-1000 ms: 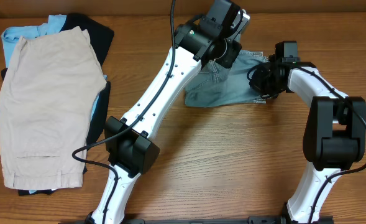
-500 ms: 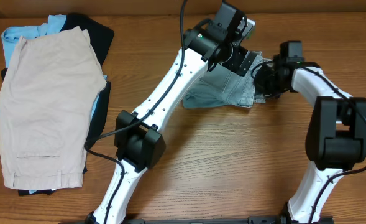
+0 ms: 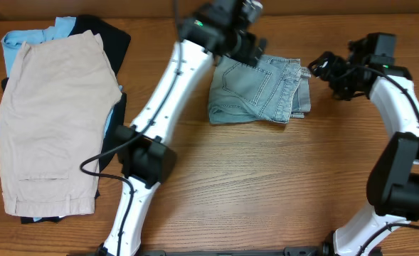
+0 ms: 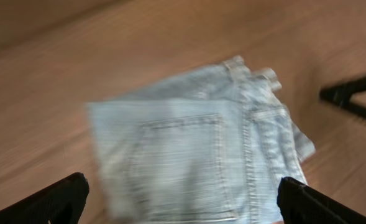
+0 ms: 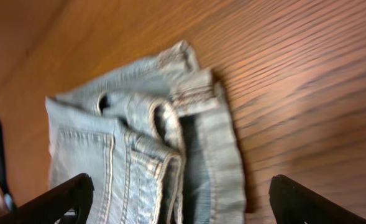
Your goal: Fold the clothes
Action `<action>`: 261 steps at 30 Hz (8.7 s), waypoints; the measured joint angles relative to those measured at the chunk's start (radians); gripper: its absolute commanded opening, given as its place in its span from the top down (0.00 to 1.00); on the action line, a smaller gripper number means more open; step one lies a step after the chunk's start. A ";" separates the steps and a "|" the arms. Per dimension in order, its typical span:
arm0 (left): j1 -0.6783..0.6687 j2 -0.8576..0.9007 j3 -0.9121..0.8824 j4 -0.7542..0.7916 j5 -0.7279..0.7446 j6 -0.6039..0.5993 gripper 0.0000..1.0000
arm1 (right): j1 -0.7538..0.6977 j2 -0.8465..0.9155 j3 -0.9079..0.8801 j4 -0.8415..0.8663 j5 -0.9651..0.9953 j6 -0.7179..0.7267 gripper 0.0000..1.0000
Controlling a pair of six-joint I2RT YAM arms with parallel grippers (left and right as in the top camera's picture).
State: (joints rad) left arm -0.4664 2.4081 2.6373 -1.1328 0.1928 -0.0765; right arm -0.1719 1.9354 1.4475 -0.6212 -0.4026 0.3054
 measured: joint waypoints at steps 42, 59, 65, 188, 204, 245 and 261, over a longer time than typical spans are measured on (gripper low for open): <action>0.122 0.000 0.073 -0.278 -0.134 0.027 0.00 | 0.204 0.174 -0.019 0.165 0.291 0.051 0.96; 0.122 0.000 0.073 -0.261 -0.138 0.027 0.00 | -0.208 0.200 -0.027 0.351 0.301 0.709 0.96; 0.122 0.000 0.073 -0.245 -0.138 0.027 0.00 | -0.172 0.201 -0.033 0.440 0.396 0.840 0.96; 0.122 0.000 0.073 -0.225 -0.172 0.027 0.00 | 0.069 -1.921 -1.429 0.532 0.406 0.139 0.00; 0.075 -0.031 0.053 -0.240 -0.359 0.067 0.00 | 0.069 -1.921 -1.429 0.531 0.406 0.140 0.00; 0.541 -2.319 -2.462 0.841 -0.249 0.132 0.00 | 0.069 -1.923 -1.429 0.531 0.406 0.140 0.00; 0.541 -2.389 -2.564 0.905 -0.249 0.132 0.00 | 0.069 -1.923 -1.429 0.531 0.405 0.140 0.00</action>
State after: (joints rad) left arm 0.0746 0.0193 0.0734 -0.2279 -0.0559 0.0551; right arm -0.1028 0.0128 0.0185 -0.0898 0.0025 0.4450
